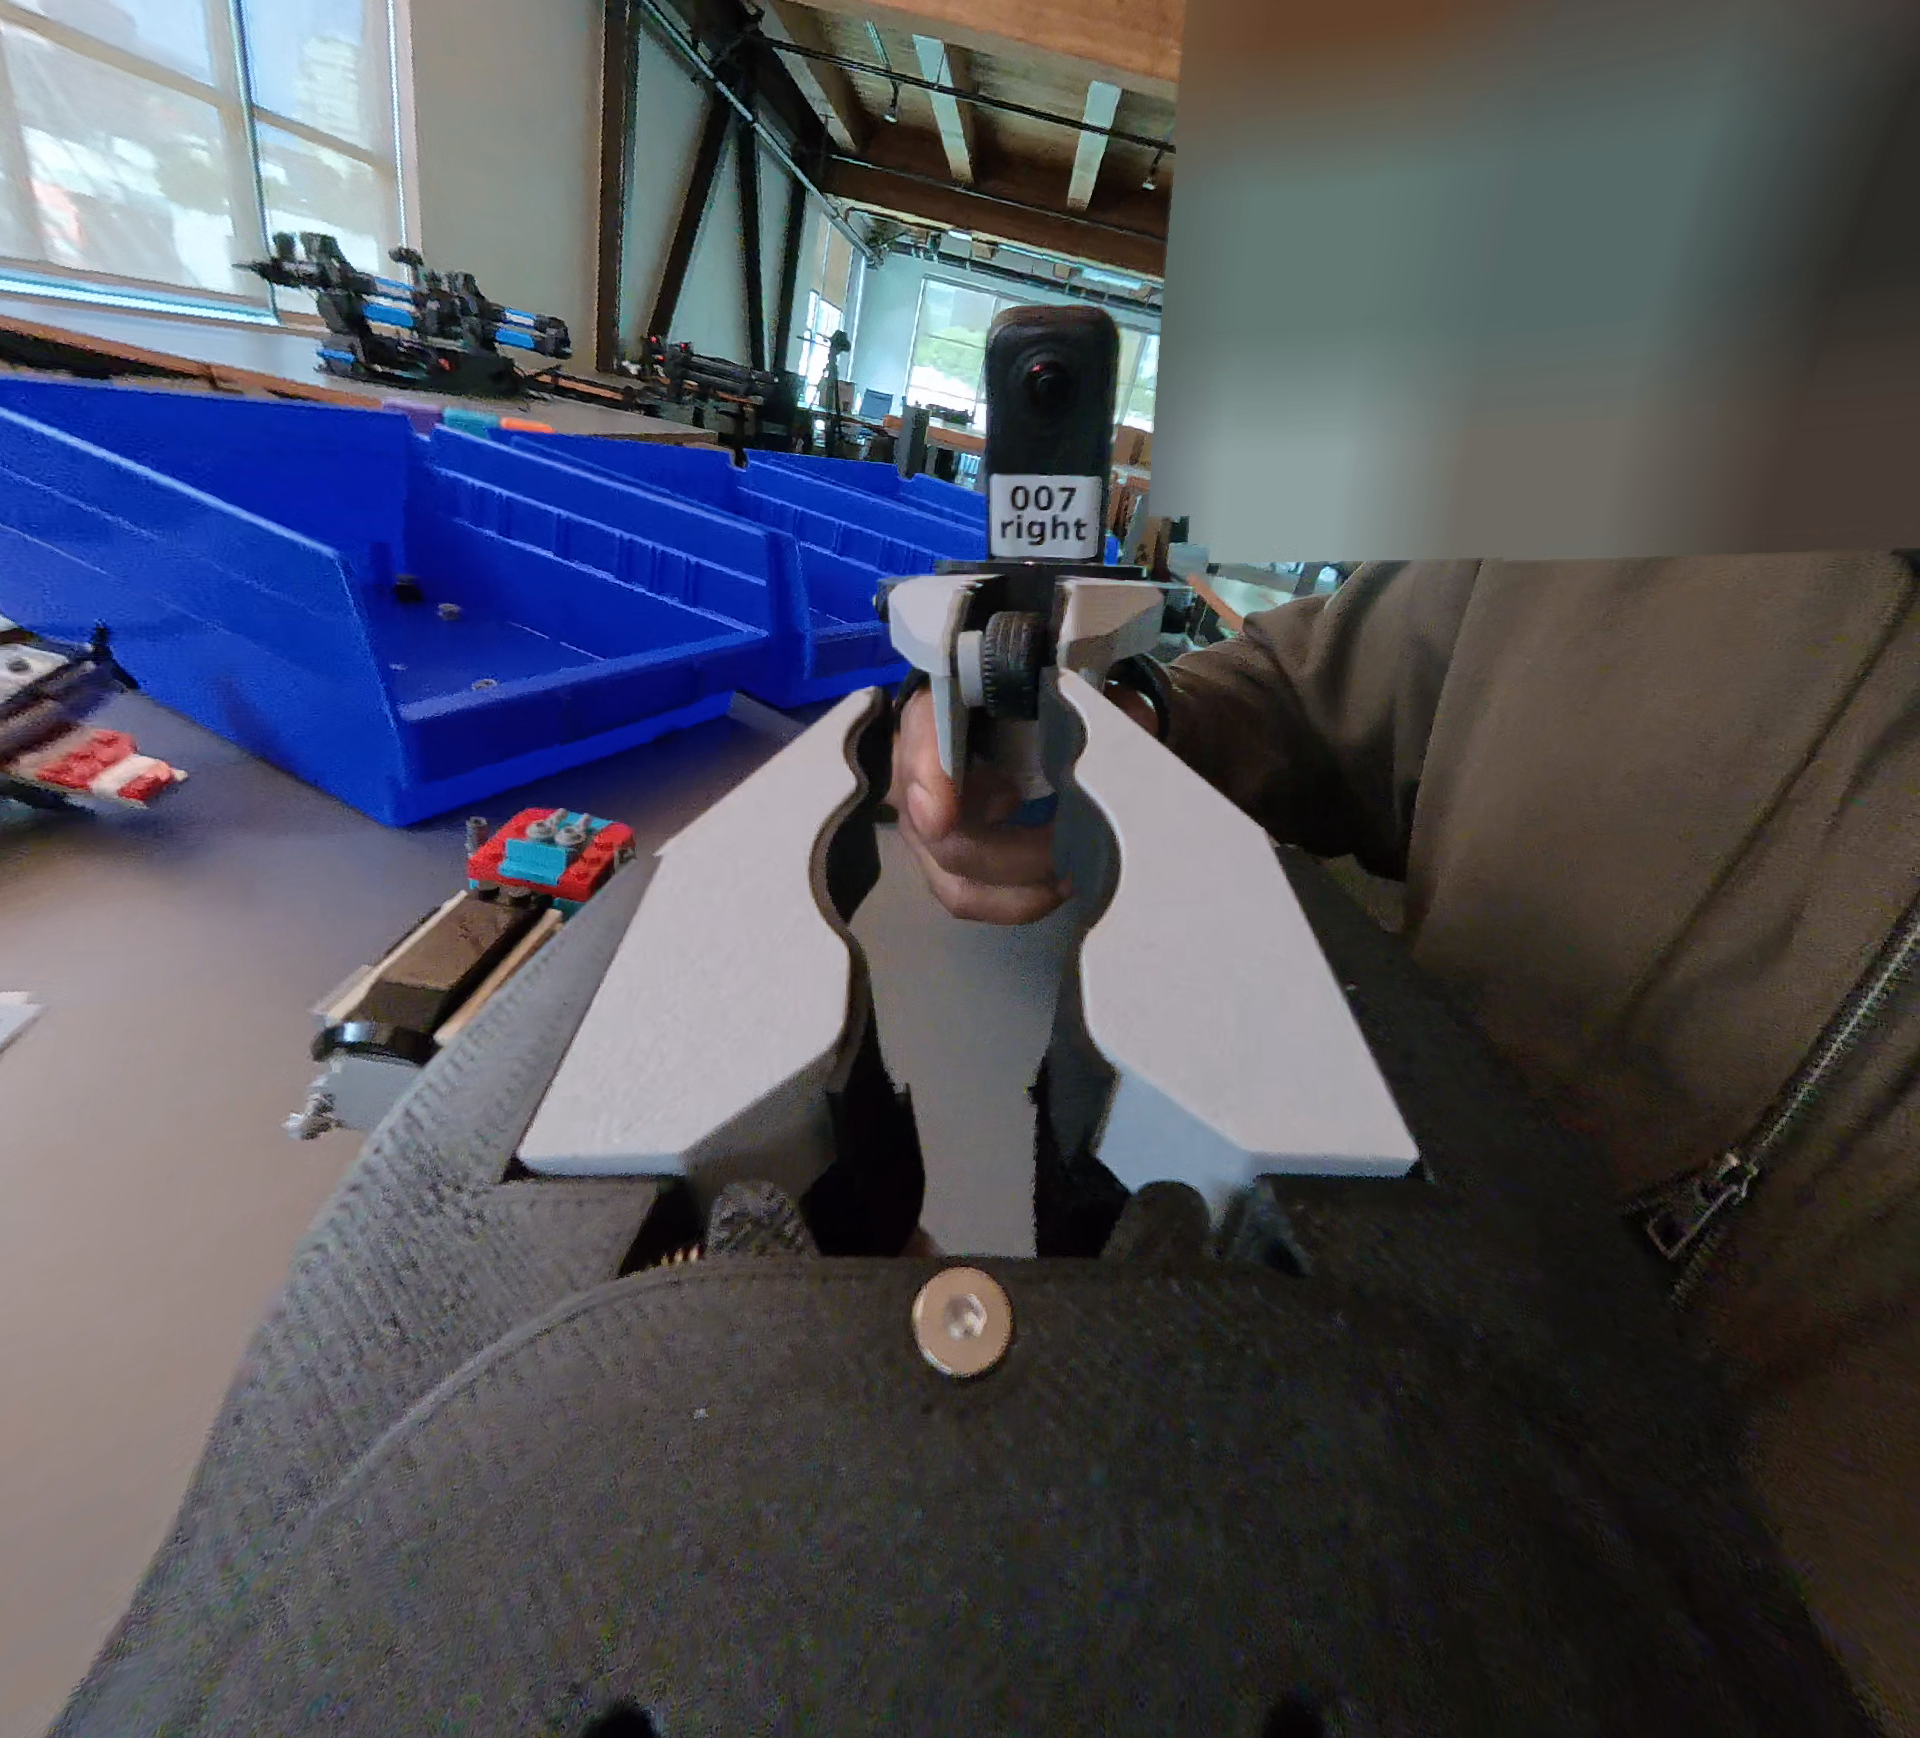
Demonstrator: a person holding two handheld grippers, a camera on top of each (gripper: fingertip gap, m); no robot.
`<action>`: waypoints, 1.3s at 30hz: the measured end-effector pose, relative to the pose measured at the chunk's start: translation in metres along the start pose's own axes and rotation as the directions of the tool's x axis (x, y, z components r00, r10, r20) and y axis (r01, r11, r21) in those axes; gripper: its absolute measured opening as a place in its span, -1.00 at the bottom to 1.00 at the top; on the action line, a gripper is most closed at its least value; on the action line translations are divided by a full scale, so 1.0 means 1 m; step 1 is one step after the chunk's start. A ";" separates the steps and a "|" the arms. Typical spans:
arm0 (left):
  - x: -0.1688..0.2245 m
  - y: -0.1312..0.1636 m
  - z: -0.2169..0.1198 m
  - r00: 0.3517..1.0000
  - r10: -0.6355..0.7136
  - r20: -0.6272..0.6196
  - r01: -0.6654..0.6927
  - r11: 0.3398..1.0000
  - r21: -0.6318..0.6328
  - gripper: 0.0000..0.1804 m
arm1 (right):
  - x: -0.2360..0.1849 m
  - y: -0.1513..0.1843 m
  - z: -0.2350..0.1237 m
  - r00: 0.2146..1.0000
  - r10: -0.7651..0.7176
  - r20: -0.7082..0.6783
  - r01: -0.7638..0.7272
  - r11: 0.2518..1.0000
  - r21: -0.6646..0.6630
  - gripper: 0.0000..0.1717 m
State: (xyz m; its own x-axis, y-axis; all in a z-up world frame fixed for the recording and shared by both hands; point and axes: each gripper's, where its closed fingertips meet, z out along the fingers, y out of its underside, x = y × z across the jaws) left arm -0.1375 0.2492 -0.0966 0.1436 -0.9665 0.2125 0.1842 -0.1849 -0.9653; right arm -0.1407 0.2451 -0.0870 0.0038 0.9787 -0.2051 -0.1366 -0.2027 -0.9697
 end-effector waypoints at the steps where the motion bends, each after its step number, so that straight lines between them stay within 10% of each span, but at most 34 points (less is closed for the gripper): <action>1: 0.003 -0.001 -0.001 1.000 0.029 -0.010 -0.029 1.000 -0.004 -0.70 | -0.001 0.000 0.000 0.998 -0.061 -0.012 0.061 0.998 -0.011 -0.81; 18: 0.029 -0.002 -0.003 0.934 0.354 -0.053 -0.355 0.935 -0.017 -0.77 | -0.028 0.003 -0.001 0.858 -0.514 -0.012 0.512 0.856 -0.080 -0.82; 39: 0.042 0.006 -0.003 0.964 -0.017 -0.264 0.008 0.999 -0.035 -0.81 | -0.037 0.011 -0.004 0.904 -0.411 0.122 0.422 0.902 -0.088 -0.82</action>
State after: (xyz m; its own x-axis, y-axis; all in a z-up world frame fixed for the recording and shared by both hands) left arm -0.1331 0.2074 -0.0935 -0.1215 -0.9759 0.1810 0.1513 -0.1985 -0.9684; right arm -0.1381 0.2063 -0.0902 -0.0616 0.9715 0.2290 -0.0344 0.2273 -0.9732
